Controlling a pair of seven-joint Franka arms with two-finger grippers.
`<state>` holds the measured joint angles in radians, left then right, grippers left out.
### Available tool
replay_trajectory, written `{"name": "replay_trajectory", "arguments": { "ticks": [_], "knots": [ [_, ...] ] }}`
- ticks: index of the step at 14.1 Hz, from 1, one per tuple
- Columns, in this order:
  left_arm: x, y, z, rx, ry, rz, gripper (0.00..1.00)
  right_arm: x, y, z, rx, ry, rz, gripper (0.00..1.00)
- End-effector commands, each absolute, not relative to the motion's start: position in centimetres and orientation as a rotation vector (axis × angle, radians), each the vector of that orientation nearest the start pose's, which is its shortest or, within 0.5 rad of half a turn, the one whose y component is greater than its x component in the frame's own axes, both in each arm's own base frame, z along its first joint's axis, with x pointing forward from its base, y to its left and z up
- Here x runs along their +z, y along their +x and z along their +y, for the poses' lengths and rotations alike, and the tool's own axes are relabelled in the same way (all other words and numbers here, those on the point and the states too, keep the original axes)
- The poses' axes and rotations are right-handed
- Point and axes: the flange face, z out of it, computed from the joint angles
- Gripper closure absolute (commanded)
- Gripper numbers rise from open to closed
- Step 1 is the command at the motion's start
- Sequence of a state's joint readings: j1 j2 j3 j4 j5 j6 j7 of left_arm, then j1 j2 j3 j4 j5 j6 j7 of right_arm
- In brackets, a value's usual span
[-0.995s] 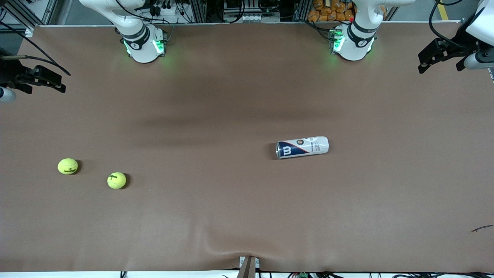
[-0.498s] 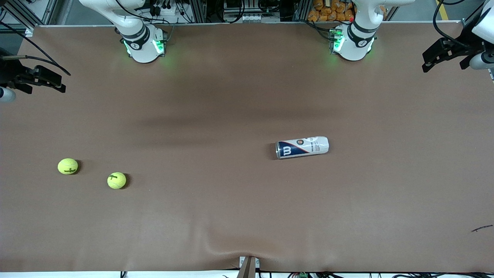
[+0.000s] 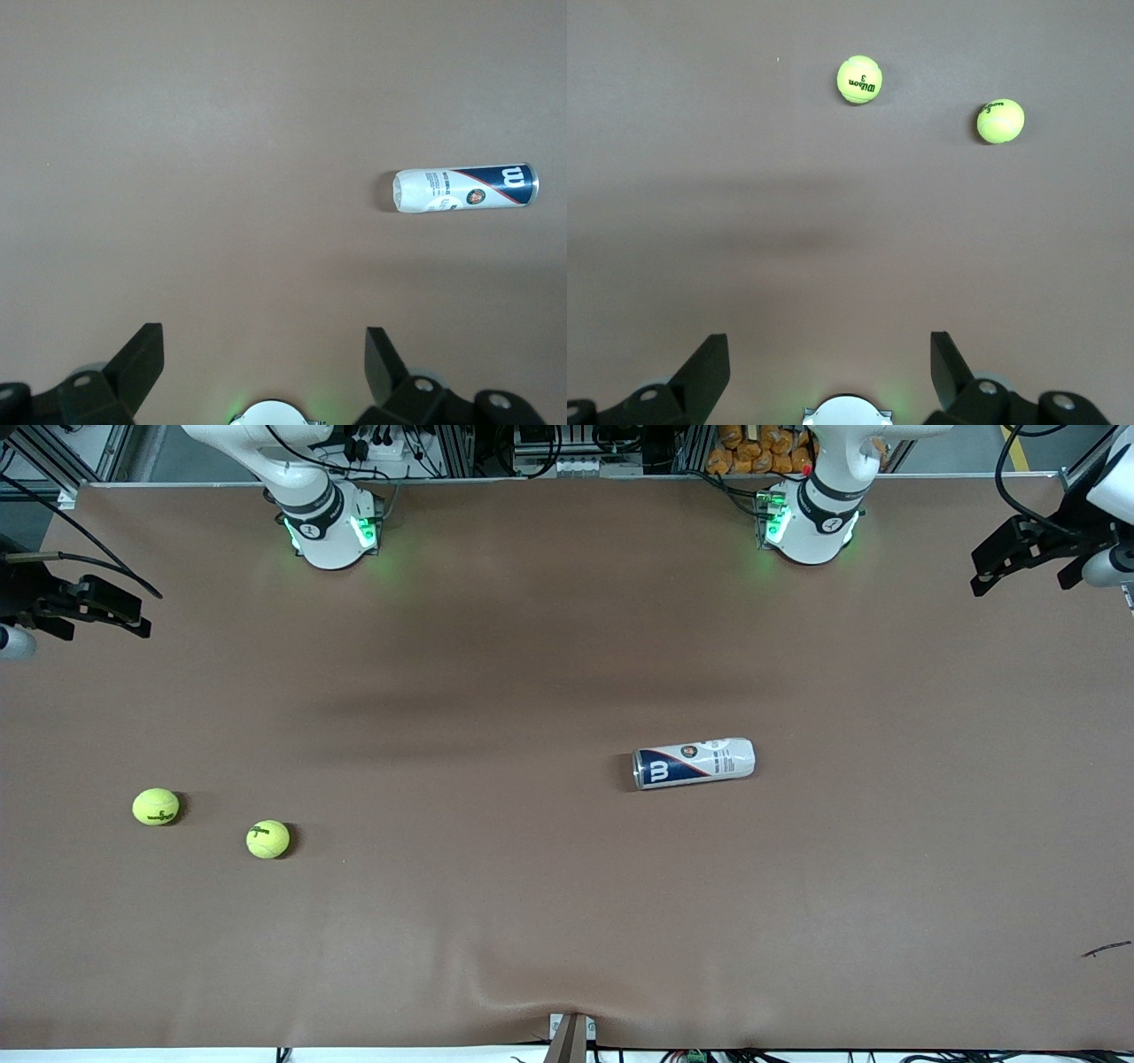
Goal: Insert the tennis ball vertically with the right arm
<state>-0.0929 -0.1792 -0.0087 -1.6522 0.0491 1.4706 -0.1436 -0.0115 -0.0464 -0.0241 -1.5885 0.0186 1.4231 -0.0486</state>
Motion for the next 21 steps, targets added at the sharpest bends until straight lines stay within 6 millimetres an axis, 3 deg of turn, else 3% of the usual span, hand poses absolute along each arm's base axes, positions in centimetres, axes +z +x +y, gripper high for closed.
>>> {"name": "replay_trajectory", "arguments": {
  "ticks": [1, 5, 6, 7, 9, 10, 14, 17, 21],
  "knots": [
    [67.5, 49.0, -5.0, -0.031, -3.080, -0.031, 0.00, 63.4, 52.1, -1.9, 0.173, -3.095, -0.017, 0.00],
    [67.5, 49.0, -5.2, -0.029, -3.087, -0.025, 0.00, 63.3, 52.1, -1.8, 0.178, -3.095, -0.020, 0.00],
    [67.4, 49.0, -5.7, -0.025, -3.086, -0.009, 0.00, 63.3, 52.1, -1.9, 0.178, -3.095, -0.017, 0.00],
    [65.9, 49.9, -7.2, 0.015, -3.080, 0.039, 0.00, 63.3, 52.1, -1.9, 0.178, -3.095, -0.017, 0.00],
    [63.3, 51.7, -12.0, 0.059, -3.066, 0.209, 0.00, 63.3, 52.1, -2.2, 0.177, -3.094, -0.012, 0.00],
    [61.6, 52.7, -15.7, 0.079, -3.048, 0.311, 0.00, 63.3, 52.1, -2.5, 0.177, -3.094, -0.003, 0.00],
    [52.9, 55.5, -27.7, 0.192, -3.010, 0.609, 0.00, 63.3, 52.1, -2.6, 0.177, -3.094, -0.001, 0.00],
    [46.6, 55.9, -33.6, 0.195, -2.930, 0.931, 0.00, 63.2, 52.1, -2.6, 0.180, -3.094, -0.003, 0.00],
    [38.0, 54.3, -39.9, 0.231, -2.575, 1.342, 0.00, 63.2, 52.1, -3.0, 0.182, -3.093, 0.011, 0.00]
  ]
}}
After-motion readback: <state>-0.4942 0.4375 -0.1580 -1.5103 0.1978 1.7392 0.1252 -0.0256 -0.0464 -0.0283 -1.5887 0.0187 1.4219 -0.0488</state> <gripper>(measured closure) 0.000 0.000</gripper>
